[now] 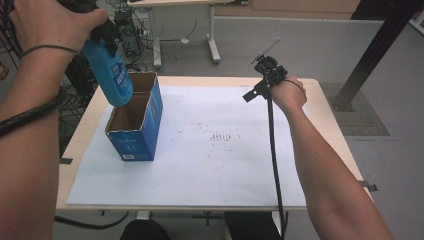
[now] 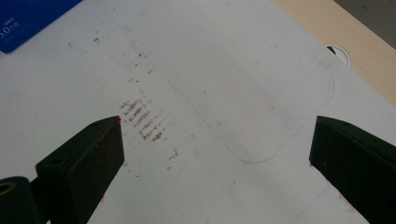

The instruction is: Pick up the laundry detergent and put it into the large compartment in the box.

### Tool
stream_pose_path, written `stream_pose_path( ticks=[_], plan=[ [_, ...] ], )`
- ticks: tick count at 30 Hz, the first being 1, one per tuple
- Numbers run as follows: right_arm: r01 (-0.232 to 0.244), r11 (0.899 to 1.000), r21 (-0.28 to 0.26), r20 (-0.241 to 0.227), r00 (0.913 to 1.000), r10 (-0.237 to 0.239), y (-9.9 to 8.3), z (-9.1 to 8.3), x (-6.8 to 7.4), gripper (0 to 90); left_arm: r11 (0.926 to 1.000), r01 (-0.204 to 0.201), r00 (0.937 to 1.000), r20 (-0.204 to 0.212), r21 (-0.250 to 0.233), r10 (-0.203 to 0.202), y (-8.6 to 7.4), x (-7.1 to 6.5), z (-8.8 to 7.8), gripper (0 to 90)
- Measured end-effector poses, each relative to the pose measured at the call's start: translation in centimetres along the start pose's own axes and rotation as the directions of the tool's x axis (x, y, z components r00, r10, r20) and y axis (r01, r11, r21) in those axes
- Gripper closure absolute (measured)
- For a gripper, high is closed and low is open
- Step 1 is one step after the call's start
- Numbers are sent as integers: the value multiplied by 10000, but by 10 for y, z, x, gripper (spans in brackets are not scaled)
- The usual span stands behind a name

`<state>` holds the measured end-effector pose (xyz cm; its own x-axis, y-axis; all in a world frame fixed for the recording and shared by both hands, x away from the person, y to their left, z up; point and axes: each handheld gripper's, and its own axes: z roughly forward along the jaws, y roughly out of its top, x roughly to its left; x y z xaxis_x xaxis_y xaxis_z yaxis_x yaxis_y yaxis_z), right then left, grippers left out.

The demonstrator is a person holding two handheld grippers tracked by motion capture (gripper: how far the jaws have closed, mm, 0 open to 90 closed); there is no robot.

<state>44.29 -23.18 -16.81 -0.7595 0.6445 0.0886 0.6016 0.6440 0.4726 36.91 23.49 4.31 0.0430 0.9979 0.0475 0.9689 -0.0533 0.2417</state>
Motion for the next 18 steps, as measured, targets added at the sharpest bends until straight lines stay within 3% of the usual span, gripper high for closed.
stream_pose_path(
  ticks=[7,13,18],
  plan=[
    [-4,10000,-10,52,10000,4,-1,-2,1,31,9999,147,9997,183,-8,-147,-4,6,19,379],
    [-70,10000,-15,54,10000,70,-2,-2,0,32,9999,121,9999,-8,16,-121,-6,5,31,379],
    [-61,10000,-13,18,10000,61,-2,-2,-1,32,9995,174,9995,254,271,-181,-5,9,49,379]
  ],
)
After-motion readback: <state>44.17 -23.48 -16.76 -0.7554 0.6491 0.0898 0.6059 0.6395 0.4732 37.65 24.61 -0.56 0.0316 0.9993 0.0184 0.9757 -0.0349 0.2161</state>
